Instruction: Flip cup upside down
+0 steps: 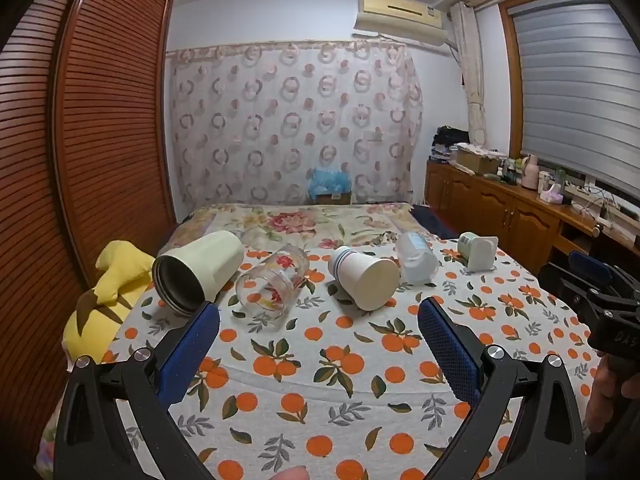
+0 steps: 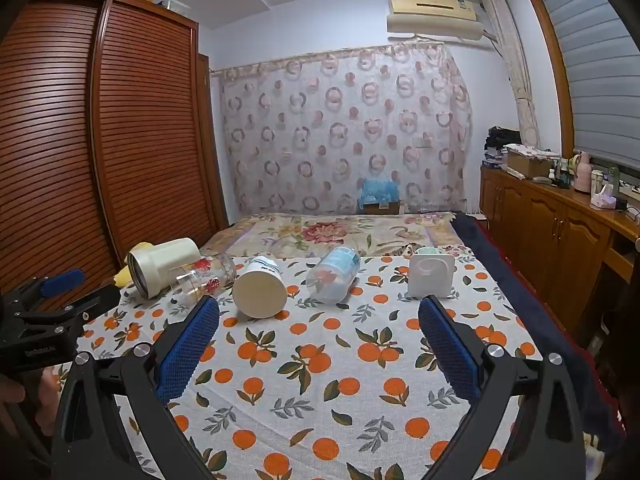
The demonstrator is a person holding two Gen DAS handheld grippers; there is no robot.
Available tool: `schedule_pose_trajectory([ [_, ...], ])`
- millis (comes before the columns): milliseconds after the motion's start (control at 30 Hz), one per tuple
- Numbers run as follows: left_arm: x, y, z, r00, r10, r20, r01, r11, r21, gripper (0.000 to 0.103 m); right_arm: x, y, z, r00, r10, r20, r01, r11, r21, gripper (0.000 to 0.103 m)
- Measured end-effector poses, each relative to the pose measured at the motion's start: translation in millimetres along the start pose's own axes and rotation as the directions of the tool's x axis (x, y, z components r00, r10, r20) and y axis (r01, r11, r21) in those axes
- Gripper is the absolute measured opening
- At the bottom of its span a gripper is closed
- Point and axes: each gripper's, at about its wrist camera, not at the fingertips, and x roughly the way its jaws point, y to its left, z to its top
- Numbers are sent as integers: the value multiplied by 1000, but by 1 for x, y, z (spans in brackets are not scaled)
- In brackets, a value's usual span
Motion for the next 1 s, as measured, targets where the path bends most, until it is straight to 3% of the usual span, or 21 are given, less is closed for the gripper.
schedule_pose_trajectory([
  [1000,0,0,0,1000,-4,-1,3,1000,-9,96,-2,0,1,1000,-1,10,2,1000,-6,101],
])
